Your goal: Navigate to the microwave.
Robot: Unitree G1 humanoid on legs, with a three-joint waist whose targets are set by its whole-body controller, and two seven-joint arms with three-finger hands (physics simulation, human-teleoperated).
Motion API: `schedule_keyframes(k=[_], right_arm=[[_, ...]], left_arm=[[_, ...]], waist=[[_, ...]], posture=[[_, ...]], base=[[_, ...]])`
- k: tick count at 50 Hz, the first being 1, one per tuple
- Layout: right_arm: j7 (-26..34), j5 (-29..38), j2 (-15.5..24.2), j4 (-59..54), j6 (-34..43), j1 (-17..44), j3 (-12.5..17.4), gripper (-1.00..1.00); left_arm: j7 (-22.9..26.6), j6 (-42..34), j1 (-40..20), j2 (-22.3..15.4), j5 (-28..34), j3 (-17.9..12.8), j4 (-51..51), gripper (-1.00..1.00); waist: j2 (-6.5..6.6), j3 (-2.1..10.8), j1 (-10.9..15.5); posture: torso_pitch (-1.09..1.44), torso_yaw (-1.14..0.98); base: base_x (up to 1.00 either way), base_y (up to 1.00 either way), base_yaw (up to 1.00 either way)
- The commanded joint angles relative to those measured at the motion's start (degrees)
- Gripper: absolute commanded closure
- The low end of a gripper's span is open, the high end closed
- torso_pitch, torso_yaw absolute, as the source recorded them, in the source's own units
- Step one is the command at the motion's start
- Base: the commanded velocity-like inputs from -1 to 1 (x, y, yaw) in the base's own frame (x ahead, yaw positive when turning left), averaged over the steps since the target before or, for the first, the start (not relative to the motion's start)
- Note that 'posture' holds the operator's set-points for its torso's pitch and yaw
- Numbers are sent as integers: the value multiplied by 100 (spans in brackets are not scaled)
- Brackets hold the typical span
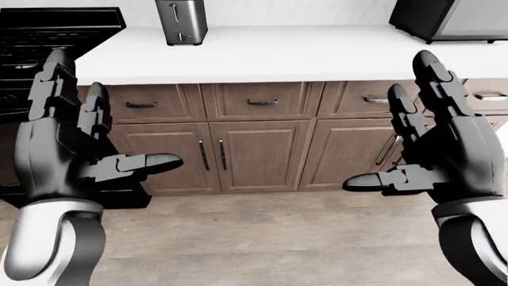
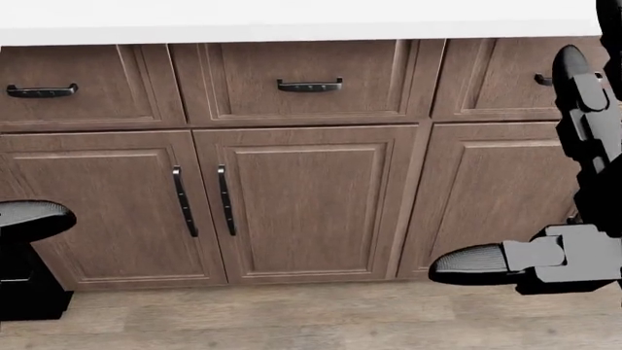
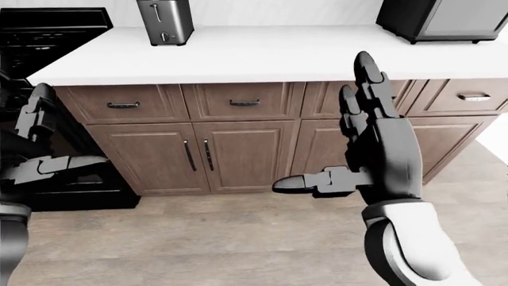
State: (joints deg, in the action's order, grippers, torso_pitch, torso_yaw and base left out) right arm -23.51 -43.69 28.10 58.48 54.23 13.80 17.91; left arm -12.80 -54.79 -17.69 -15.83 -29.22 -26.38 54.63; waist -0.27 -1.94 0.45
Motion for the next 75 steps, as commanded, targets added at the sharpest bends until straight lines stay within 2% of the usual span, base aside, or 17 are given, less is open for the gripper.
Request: schedule_keyframes(k=[1,9,27,36,43,46,47,49,54,56,57,59,60,68,72,73,75], right_arm=[[-1118,-1394,660,152,-460,253,153,-100],[-2392,-3285,2131,152,-989,589,567,-100],[-2185,-2875,1989,152,-1242,378,310,-100],[-2211,-2966,2009,152,-1290,318,391,-100],[-2089,-2833,1895,152,-1255,215,404,-100],[-1984,-2735,1787,152,-1260,144,396,-100],[-1975,-2726,1781,152,-1255,140,399,-100],[-1931,-2670,1741,152,-1238,104,416,-100],[-1967,-2698,1745,152,-1187,147,426,-100],[-1053,-1403,787,152,-1037,-237,101,-100],[-1990,-2895,1421,152,-740,303,615,-100],[-2381,-3435,1694,152,-745,455,726,-100],[-2242,-3202,1576,152,-717,412,657,-100],[-1824,-2524,1419,152,-852,265,433,-100],[-1886,-2565,1535,152,-985,228,381,-100],[-1877,-2544,1541,152,-1017,200,375,-100],[-1870,-2519,1571,152,-1076,167,345,-100]], left_arm=[[-299,-208,-280,-238,-585,-295,290,-100],[-1806,-213,-444,-1391,-2882,-986,255,-100],[-2021,407,-33,-1733,-3000,-665,146,-100],[-2020,375,-7,-1696,-3019,-691,138,-100],[-1934,395,21,-1637,-2865,-602,125,-100],[-1810,377,34,-1558,-2669,-547,111,-100],[-1781,365,33,-1527,-2608,-530,112,-100],[-1800,287,2,-1510,-2658,-574,150,-100],[-1788,240,-24,-1491,-2647,-579,154,-100],[-1757,249,-29,-1479,-2599,-558,125,-100],[-1743,239,-23,-1487,-2613,-574,156,-100],[-1740,232,-9,-1474,-2612,-572,189,-100],[-1719,248,-9,-1472,-2595,-589,145,-100],[-1693,267,3,-1469,-2569,-565,131,-100],[-1655,216,3,-1437,-2526,-570,136,-100],[-1654,212,-7,-1437,-2521,-578,121,-100],[-1679,190,-20,-1443,-2555,-591,134,-100]], waist=[[-12,89,5],[-40,-77,-6],[-32,-4,-27],[249,-20,-58],[-19,-55,-23],[-371,2,-2],[-138,-63,-59],[-274,-40,-50],[-97,-80,-66],[40,-115,-78],[149,-100,-84],[613,98,-80],[291,26,-30],[16,-69,-35],[-468,10,-32],[-231,-44,-96],[-338,-13,-64]], posture=[[0,0],[0,0],[0,0],[0,0],[0,0],[0,0],[0,0],[0,0],[0,0],[0,0],[0,0],[0,0],[0,0],[0,0],[0,0],[0,0],[0,0]], base=[[0,0,0],[0,0,0],[0,2,0],[0,16,0],[0,16,0],[0,16,0],[0,16,0],[0,16,0],[0,16,0],[0,16,0],[0,16,0],[0,16,0],[0,16,0],[0,16,0],[0,16,0],[0,17,0],[0,16,0]])
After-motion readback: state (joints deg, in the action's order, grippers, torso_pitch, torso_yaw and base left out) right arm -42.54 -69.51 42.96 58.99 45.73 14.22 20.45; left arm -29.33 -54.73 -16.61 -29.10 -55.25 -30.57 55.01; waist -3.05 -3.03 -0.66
